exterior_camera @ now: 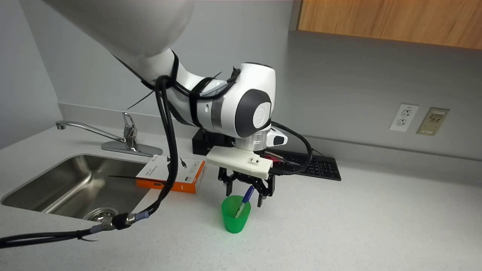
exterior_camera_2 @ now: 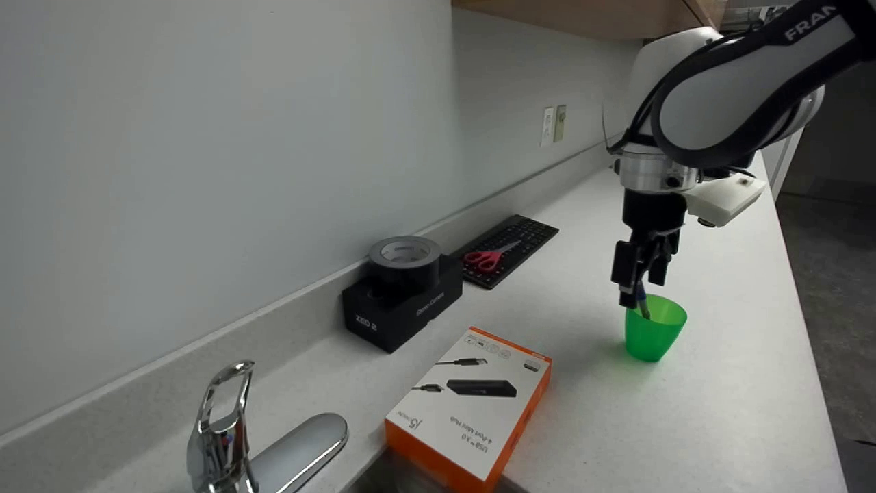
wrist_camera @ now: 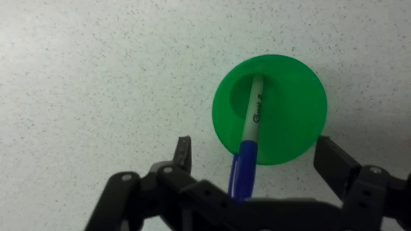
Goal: Remove the pen from the cup and put in the counter
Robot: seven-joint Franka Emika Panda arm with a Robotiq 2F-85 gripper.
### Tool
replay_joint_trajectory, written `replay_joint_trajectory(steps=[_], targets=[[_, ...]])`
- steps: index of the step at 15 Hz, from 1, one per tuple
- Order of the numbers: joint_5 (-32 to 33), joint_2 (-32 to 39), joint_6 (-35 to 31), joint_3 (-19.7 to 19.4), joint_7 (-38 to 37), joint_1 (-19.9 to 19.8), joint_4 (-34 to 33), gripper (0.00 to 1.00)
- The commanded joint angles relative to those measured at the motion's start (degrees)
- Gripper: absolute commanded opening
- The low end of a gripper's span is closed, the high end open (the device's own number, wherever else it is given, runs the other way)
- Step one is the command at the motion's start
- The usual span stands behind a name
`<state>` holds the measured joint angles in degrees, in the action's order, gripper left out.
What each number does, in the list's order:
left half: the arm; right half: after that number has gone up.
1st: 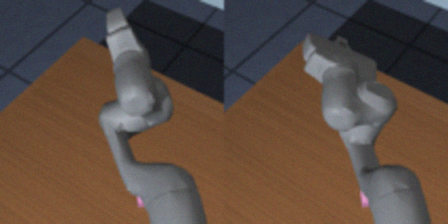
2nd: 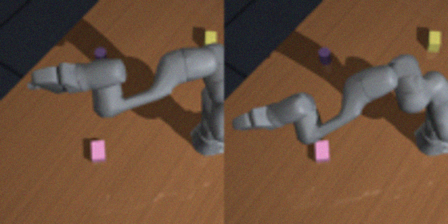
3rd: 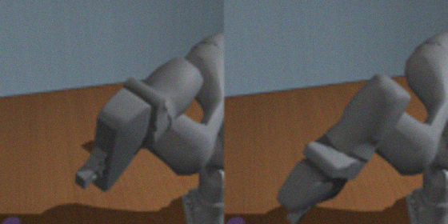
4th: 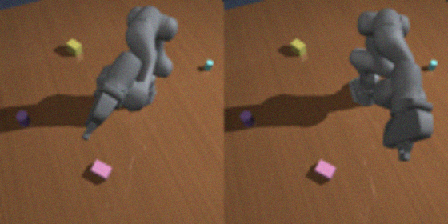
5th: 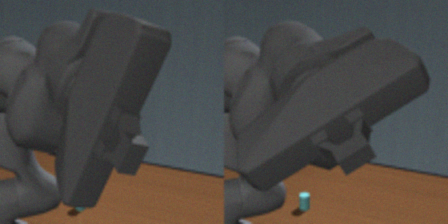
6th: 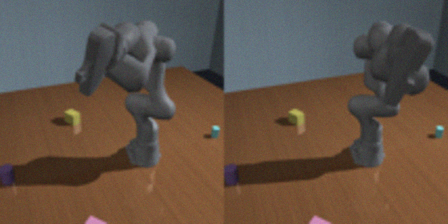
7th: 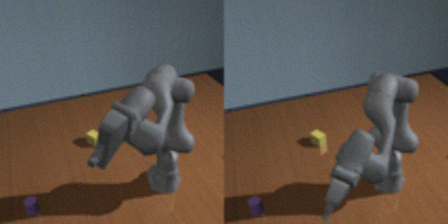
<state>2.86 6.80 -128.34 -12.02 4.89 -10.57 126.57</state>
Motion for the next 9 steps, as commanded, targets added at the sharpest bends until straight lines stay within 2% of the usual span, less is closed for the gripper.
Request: replay_joint_trajectory(steps=[1,9], targets=[[-3.79,-0.01,-1.24,0.73,-0.03,-0.61,-1.34,1.00],[-1.59,-1.57,-1.68,-0.36,-2.39,-0.77,-0.97,1.00]])
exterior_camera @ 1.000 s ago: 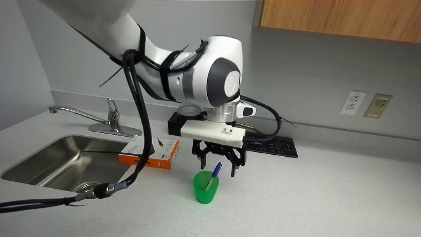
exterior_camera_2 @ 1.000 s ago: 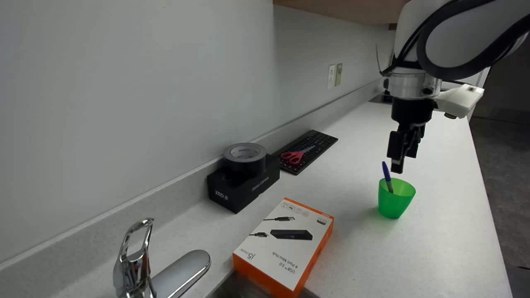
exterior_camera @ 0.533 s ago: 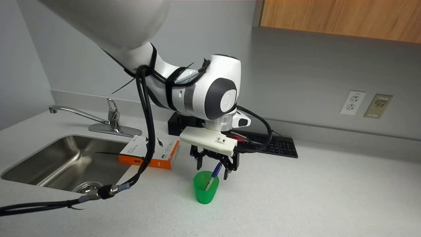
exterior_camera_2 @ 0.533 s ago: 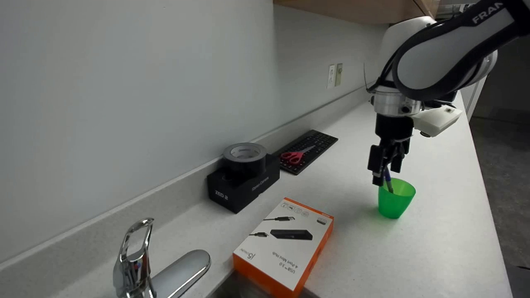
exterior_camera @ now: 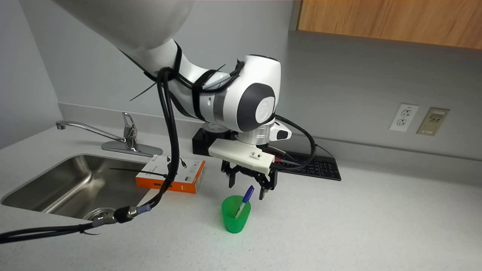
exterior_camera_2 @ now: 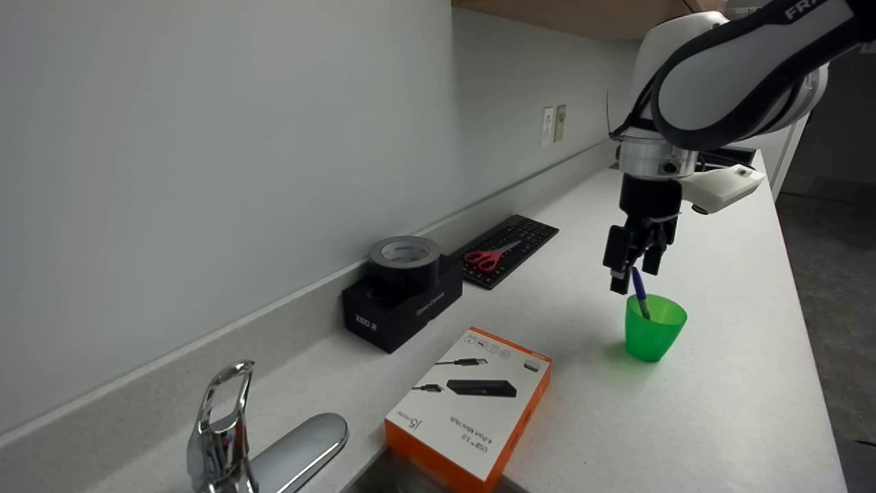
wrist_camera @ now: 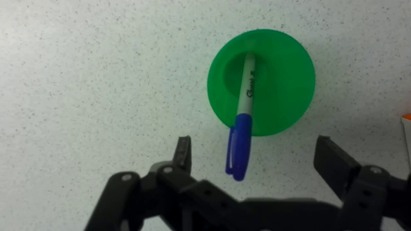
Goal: Remove the pen from the cup and put in the counter
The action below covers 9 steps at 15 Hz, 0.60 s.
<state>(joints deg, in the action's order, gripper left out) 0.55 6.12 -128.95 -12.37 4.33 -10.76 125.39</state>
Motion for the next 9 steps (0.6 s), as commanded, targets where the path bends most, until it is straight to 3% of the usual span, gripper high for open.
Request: replay_joint_trajectory(steps=[1,2,3,9], targets=[[0.73,-0.80,-1.10,-0.14,-2.05,-0.62,0.13,1.00],[0.62,-0.70,-0.77,-0.22,-1.94,-0.69,-0.02,0.93],[0.74,-0.74,-0.80,-0.32,-2.34,-0.73,0.03,0.74],[1.00,-2.78,-0.99,-0.99,-2.15,-1.45,0.96,0.26]])
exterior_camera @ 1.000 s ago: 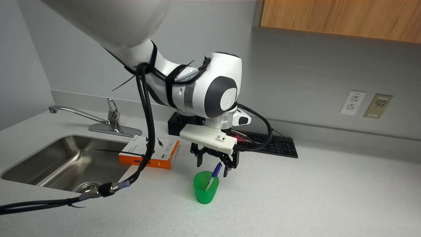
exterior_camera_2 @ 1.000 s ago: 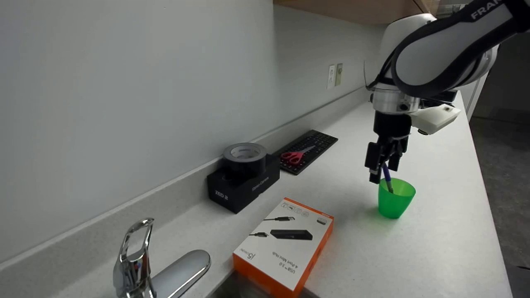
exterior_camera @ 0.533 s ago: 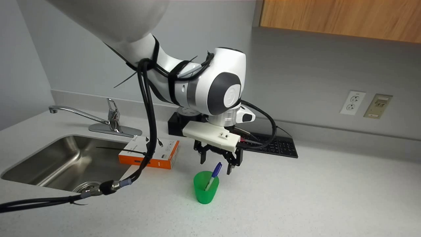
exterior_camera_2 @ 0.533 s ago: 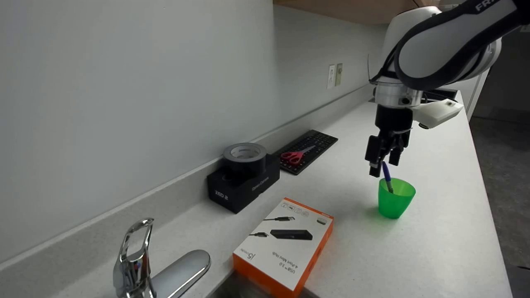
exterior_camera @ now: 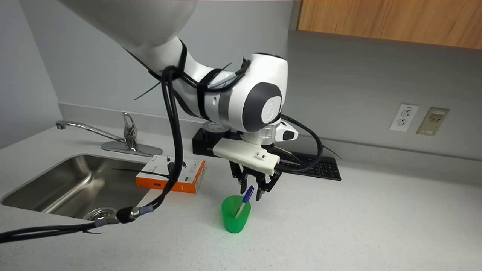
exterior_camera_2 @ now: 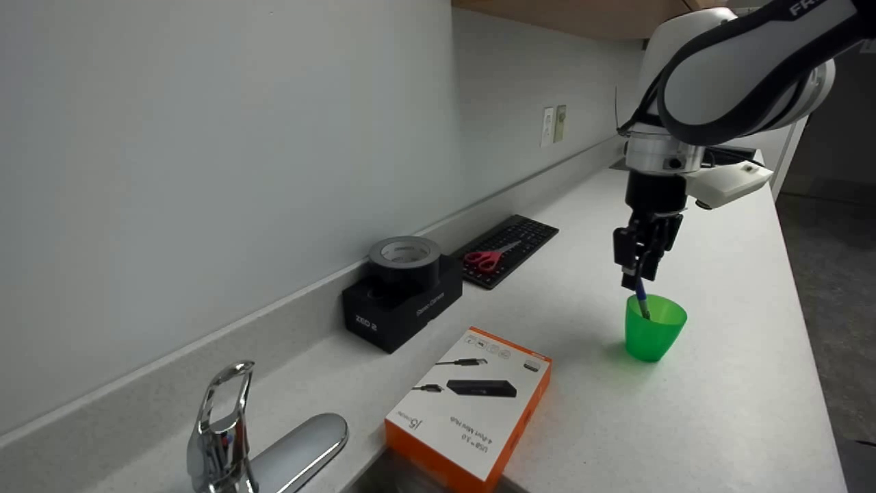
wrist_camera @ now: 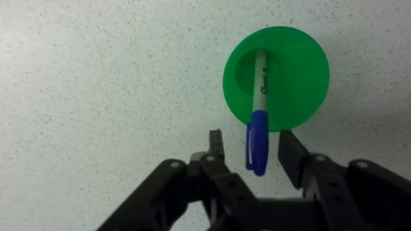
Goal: Remove the pen from the cup and put in the counter
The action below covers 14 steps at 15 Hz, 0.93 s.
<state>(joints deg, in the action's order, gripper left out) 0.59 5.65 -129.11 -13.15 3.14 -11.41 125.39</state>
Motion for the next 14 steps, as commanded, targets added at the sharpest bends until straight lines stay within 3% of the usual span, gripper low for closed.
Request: replay_joint_trajectory(steps=[1,4,11,14], targets=[[1.07,-2.80,-0.77,-0.37,-0.98,-0.98,1.04,0.19],[0.60,-4.22,0.46,-0.70,-0.39,-1.43,0.73,0.00],[0.47,-11.35,1.20,-0.50,1.03,-1.29,3.15,0.04],[0.16,-16.13,4.40,0.03,4.36,-0.67,4.63,0.04]])
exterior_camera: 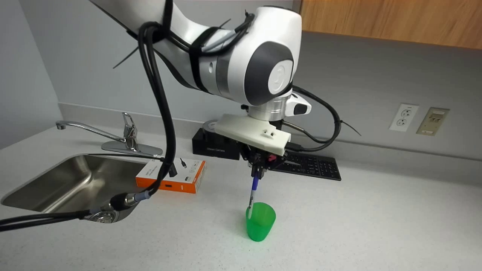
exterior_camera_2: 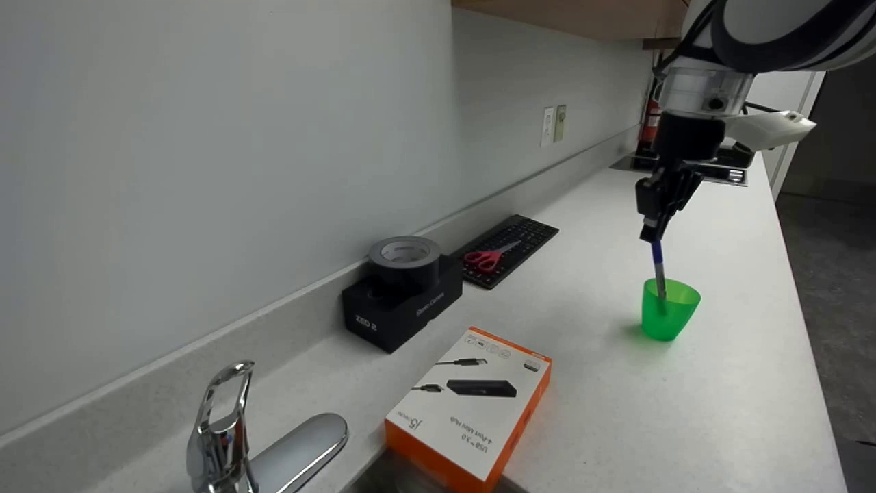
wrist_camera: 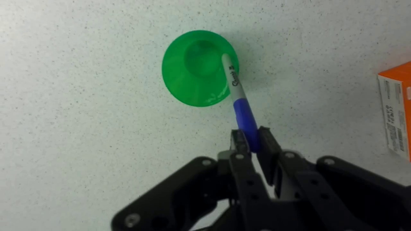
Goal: Remove the pen from the cup and put in the counter
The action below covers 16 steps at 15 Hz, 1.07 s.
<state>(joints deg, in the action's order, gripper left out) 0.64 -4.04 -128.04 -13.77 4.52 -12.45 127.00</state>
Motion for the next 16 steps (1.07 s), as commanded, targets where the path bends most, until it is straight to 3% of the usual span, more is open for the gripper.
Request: replay_joint_trajectory(steps=[1,9,16], targets=[[0.31,-8.20,4.44,1.13,3.39,0.81,3.74,0.04],[1.89,-15.12,11.98,6.39,3.73,4.49,6.13,0.04],[-0.22,-2.82,17.65,8.48,4.61,8.12,2.73,0.04]])
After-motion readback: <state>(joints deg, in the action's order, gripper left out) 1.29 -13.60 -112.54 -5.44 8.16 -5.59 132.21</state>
